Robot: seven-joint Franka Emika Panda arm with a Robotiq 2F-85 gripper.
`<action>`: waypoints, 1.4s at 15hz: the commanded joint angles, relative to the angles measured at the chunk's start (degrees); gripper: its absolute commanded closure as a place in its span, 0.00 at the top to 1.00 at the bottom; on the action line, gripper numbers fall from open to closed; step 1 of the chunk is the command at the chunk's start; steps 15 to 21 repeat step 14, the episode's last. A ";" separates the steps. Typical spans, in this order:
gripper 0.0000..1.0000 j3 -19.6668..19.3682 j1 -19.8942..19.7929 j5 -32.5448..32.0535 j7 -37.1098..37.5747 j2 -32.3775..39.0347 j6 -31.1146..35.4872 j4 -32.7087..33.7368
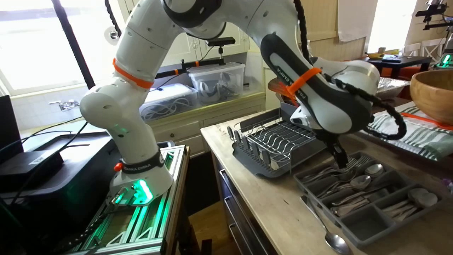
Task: Put the forks in the gray tray
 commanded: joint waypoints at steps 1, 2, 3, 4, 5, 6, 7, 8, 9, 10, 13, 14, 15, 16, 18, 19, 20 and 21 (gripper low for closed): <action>1.00 0.47 1.13 -6.98 7.00 -10.46 -1.00 -6.31; 1.00 1.25 0.75 -8.07 8.18 -13.22 -1.25 -7.79; 1.00 2.01 0.49 -9.28 9.40 -16.24 -1.64 -9.56; 1.00 2.84 0.18 -10.36 10.37 -18.67 -1.92 -10.82; 1.00 -1.19 3.48 -6.92 7.74 -21.00 -1.82 -13.08; 1.00 -0.02 2.86 -6.92 7.77 -23.30 -2.37 -14.29; 1.00 0.99 2.48 -6.83 7.02 -26.07 -3.59 -15.97; 1.00 1.55 2.28 -6.43 6.66 -28.11 -4.55 -17.35; 1.00 0.91 1.90 -6.77 7.71 -22.31 -0.71 -11.34; 1.00 1.17 2.00 -6.76 7.69 -24.37 -1.35 -12.70; 1.00 1.48 2.05 -6.76 7.53 -27.21 -2.45 -15.20; 1.00 1.48 2.05 -6.76 7.49 -27.23 -2.56 -15.42; 1.00 1.48 2.05 -6.76 7.49 -27.23 -2.56 -15.42; 1.00 1.48 2.05 -6.76 7.49 -27.23 -2.56 -15.42; 1.00 1.48 2.05 -6.76 7.49 -27.23 -2.56 -15.42; 1.00 1.48 2.05 -6.76 7.49 -27.23 -2.56 -15.42; 1.00 1.48 2.05 -6.76 7.49 -27.23 -2.56 -15.42; 1.00 1.48 2.05 -6.76 7.49 -27.23 -2.56 -15.42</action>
